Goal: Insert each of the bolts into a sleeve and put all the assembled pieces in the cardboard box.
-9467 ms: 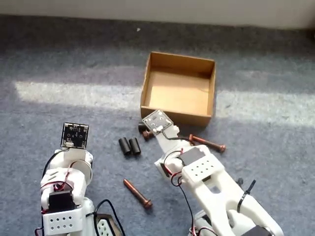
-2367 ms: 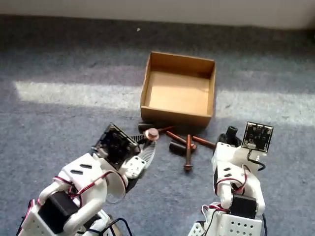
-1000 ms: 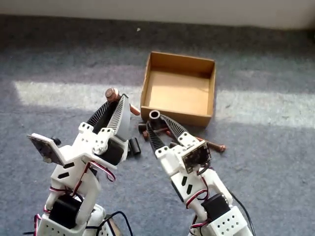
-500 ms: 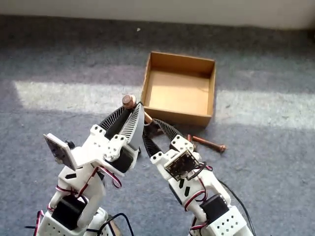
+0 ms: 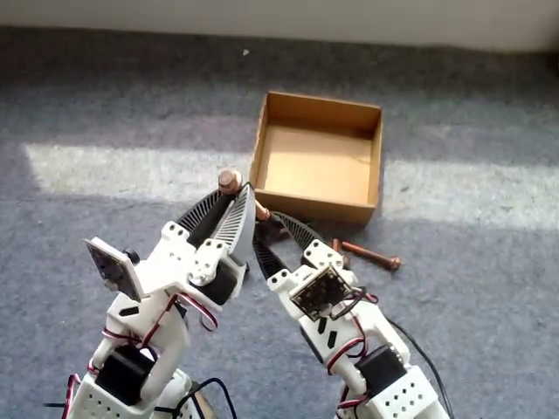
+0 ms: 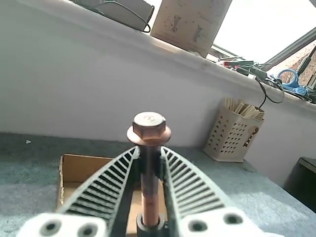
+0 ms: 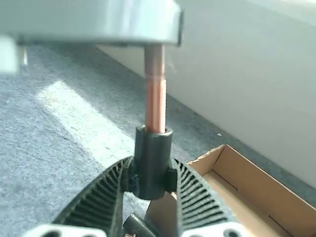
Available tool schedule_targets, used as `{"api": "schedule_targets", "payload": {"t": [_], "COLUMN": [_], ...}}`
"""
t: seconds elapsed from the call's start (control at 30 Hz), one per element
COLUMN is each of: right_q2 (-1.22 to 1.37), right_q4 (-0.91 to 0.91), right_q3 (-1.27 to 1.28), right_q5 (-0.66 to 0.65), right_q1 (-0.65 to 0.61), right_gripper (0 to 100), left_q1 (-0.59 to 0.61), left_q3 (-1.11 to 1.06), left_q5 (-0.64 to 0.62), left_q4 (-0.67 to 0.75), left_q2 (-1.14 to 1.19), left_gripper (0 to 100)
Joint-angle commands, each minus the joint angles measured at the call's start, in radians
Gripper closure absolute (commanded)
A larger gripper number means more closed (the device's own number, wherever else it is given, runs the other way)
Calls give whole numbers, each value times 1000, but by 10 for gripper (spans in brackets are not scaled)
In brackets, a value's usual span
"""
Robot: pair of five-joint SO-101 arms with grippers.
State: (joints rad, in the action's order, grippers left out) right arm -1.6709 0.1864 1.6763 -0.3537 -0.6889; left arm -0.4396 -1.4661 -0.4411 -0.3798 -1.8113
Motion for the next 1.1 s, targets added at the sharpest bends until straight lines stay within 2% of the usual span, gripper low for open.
{"api": "schedule_targets", "payload": {"t": [0.0,0.33,0.63,0.77,0.93,1.07], "right_q2": [-15,-15,-15,-15,-8,-13], "right_q4": [-4,2,4,4,4,31], "right_q3": [116,116,116,116,116,116], "right_q5": [-6,-6,-5,-5,-5,-5], "right_q1": [-5,-4,39,45,50,64], "right_gripper": [992,992,992,992,992,992], "left_q1": [-18,-18,-24,-28,-28,-28], "left_q3": [-2,-70,-61,-61,-56,-30], "left_q5": [21,21,23,126,143,146], "left_q4": [14,12,-121,-126,-178,-235], "left_q2": [-5,-4,-5,-2,-4,-4], "left_gripper": [993,993,989,988,910,884]}}
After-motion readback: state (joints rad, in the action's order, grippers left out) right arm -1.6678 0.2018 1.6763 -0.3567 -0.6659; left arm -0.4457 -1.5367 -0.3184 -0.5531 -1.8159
